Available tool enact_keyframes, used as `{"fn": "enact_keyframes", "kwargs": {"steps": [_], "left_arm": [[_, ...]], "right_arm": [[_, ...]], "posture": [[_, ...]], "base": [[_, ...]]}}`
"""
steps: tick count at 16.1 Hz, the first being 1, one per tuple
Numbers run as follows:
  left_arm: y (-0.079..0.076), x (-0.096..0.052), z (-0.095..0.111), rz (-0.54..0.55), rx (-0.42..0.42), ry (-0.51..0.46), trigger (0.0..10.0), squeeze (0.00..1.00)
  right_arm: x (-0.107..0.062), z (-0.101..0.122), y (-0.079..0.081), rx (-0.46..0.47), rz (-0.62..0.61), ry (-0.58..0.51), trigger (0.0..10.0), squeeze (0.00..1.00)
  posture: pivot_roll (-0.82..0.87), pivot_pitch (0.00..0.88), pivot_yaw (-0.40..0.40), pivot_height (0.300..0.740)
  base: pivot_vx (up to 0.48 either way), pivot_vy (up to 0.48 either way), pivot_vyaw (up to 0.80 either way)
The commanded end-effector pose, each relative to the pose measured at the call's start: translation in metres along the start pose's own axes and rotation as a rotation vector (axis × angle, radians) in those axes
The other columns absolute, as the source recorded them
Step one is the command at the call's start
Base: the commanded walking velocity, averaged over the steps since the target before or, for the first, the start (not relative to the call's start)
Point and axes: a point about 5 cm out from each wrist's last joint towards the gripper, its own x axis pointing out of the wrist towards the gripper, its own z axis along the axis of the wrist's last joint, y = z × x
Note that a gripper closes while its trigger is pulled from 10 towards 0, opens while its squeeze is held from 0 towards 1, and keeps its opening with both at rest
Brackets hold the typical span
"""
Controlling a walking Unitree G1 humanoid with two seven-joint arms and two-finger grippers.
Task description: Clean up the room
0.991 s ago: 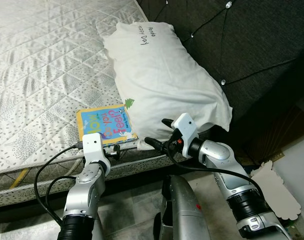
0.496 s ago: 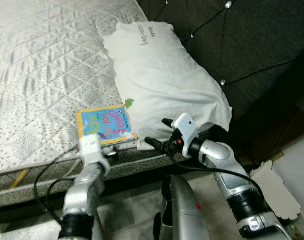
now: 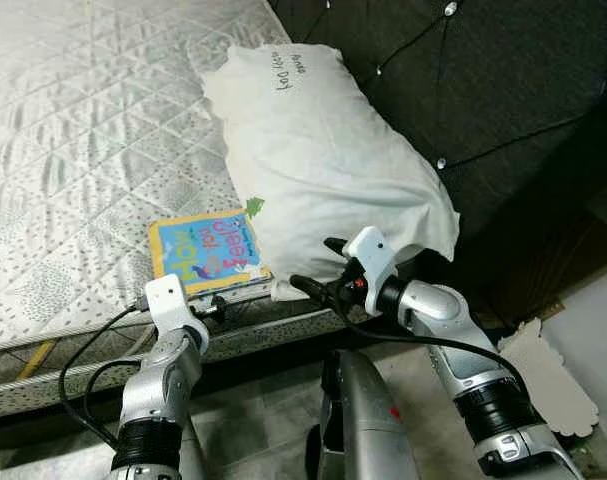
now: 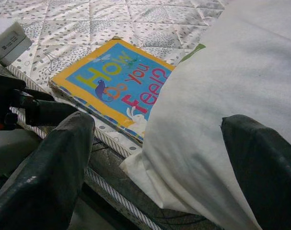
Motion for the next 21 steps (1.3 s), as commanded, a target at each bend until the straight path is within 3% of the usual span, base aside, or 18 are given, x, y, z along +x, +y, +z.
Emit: {"fn": "enact_keyframes", "kwargs": {"steps": [1, 14, 21], "left_arm": [[0.014, 0.001, -0.011, 0.073, -0.023, 0.054, 10.0, 0.00], [0.055, 0.008, -0.001, 0.195, -0.105, 0.051, 10.0, 0.00], [0.067, 0.000, -0.006, 0.241, -0.127, 0.048, 10.0, 0.00]], "right_arm": [[-0.004, 0.000, -0.002, -0.009, -0.009, 0.002, 10.0, 0.00], [-0.007, -0.002, -0.004, -0.007, -0.010, 0.019, 10.0, 0.00], [-0.004, -0.002, -0.003, -0.011, -0.002, 0.016, 10.0, 0.00]], "posture": [[-0.07, 0.090, -0.131, 0.555], [-0.08, 0.098, -0.137, 0.555], [-0.07, 0.090, -0.137, 0.555]], "base": [[0.000, 0.000, 0.00], [0.000, 0.000, 0.00], [0.000, 0.000, 0.00]]}}
